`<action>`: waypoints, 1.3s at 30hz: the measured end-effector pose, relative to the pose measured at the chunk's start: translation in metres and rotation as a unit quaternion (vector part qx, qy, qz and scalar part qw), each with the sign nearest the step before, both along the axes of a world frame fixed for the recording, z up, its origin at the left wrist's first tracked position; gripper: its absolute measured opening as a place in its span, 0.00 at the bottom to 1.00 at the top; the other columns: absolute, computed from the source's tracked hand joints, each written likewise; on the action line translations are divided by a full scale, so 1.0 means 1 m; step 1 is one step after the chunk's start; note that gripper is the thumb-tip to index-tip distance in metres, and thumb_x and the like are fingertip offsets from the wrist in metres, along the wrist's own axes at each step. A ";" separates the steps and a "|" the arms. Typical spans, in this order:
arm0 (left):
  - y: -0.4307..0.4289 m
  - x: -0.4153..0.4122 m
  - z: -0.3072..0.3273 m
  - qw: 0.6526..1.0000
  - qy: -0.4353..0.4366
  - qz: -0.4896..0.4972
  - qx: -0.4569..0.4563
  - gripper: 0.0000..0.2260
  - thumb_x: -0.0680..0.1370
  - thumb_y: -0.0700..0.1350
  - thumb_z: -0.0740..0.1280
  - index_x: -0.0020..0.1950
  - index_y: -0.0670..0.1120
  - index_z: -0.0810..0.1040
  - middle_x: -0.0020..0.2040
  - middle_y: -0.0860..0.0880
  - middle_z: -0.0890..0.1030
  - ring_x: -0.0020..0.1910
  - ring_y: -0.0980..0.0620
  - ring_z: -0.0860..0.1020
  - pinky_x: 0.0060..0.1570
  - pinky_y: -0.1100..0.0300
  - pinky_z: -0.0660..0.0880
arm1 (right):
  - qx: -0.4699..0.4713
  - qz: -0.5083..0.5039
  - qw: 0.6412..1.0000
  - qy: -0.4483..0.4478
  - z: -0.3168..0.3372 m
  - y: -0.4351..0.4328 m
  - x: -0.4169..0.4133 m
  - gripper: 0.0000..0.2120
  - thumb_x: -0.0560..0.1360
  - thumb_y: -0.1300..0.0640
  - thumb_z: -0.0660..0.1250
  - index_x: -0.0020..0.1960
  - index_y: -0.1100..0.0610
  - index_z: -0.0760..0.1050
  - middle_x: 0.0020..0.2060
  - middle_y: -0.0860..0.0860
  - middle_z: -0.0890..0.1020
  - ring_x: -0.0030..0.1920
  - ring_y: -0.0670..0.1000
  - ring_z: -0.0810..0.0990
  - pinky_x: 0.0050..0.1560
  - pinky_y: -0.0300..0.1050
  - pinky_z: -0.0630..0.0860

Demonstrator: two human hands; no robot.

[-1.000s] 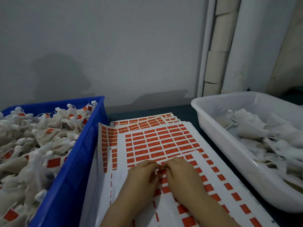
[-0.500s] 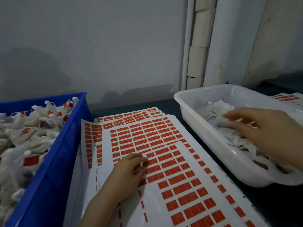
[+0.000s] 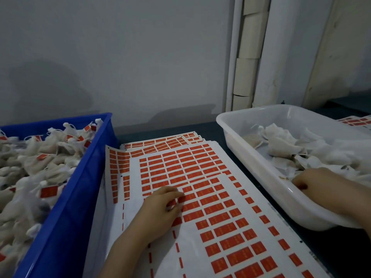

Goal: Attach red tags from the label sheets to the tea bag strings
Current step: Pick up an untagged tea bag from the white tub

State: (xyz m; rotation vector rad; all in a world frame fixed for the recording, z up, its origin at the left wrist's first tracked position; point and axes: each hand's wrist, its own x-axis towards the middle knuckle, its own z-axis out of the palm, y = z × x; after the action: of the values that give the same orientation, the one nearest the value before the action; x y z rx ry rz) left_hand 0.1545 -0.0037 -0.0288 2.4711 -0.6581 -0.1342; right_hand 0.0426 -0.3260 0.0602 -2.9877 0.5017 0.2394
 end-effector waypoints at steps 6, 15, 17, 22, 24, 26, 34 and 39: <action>0.000 0.000 0.002 1.000 0.009 -0.002 0.006 0.16 0.78 0.56 0.62 0.65 0.60 0.72 0.66 0.64 0.69 0.54 0.66 0.68 0.45 0.79 0.64 | 0.019 0.040 0.996 -0.076 0.002 0.029 0.018 0.14 0.77 0.57 0.59 0.35 0.50 0.76 0.33 0.48 0.77 0.34 0.47 0.77 0.31 0.36 0.67; 0.003 0.001 0.010 0.997 0.059 -0.038 0.039 0.23 0.75 0.56 0.67 0.69 0.61 0.68 0.73 0.62 0.63 0.70 0.57 0.66 0.65 0.62 0.66 | 0.033 0.066 0.992 -0.101 0.008 0.051 0.033 0.13 0.77 0.56 0.61 0.36 0.43 0.72 0.31 0.43 0.74 0.33 0.42 0.74 0.30 0.33 0.61; 0.003 0.002 0.010 0.996 0.068 -0.043 0.037 0.23 0.75 0.54 0.68 0.69 0.61 0.68 0.73 0.62 0.63 0.71 0.55 0.65 0.67 0.59 0.65 | 0.040 0.072 0.993 -0.089 0.009 0.050 0.028 0.12 0.77 0.55 0.62 0.37 0.42 0.73 0.30 0.42 0.73 0.32 0.41 0.74 0.31 0.31 0.61; 0.003 0.013 0.013 0.995 0.079 -0.035 0.053 0.22 0.77 0.53 0.65 0.70 0.62 0.66 0.75 0.60 0.60 0.74 0.51 0.60 0.70 0.52 0.62 | 0.037 0.076 0.995 -0.044 0.012 0.050 0.014 0.15 0.77 0.53 0.61 0.32 0.42 0.70 0.29 0.44 0.76 0.30 0.40 0.75 0.28 0.30 0.66; 0.001 0.020 0.015 0.994 0.067 -0.031 0.086 0.21 0.78 0.53 0.63 0.71 0.63 0.64 0.76 0.59 0.57 0.76 0.48 0.55 0.72 0.48 0.56 | 0.023 0.060 0.998 -0.027 0.012 0.049 0.010 0.13 0.78 0.53 0.60 0.36 0.42 0.72 0.32 0.44 0.77 0.33 0.40 0.76 0.30 0.31 0.67; -0.001 0.025 0.016 0.990 0.044 -0.039 0.131 0.22 0.80 0.52 0.60 0.72 0.63 0.61 0.77 0.56 0.52 0.77 0.45 0.47 0.72 0.44 0.49 | -0.015 0.023 0.998 -0.048 0.011 0.046 0.010 0.10 0.78 0.56 0.58 0.44 0.45 0.76 0.37 0.44 0.77 0.37 0.43 0.76 0.38 0.36 0.72; -0.008 0.019 0.007 0.994 -0.005 0.022 0.106 0.21 0.80 0.51 0.58 0.73 0.63 0.60 0.78 0.56 0.50 0.77 0.44 0.44 0.72 0.43 0.46 | -0.024 -0.101 0.990 -0.100 0.042 0.040 0.023 0.17 0.76 0.62 0.60 0.61 0.48 0.71 0.47 0.55 0.77 0.43 0.55 0.76 0.48 0.51 0.77; -0.009 0.011 0.005 0.996 0.021 0.034 0.085 0.19 0.80 0.53 0.57 0.72 0.61 0.63 0.77 0.56 0.53 0.77 0.45 0.47 0.72 0.44 0.44 | 0.016 -0.050 0.975 -0.218 0.064 0.033 0.026 0.15 0.77 0.65 0.56 0.50 0.49 0.77 0.46 0.56 0.79 0.40 0.54 0.74 0.40 0.48 0.71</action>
State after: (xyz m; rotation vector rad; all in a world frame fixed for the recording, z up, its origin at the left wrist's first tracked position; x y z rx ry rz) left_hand 0.1656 -0.0128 -0.0235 2.6430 -0.5649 -0.2251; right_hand 0.0691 -0.2927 0.1244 -2.8431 0.5813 -0.4046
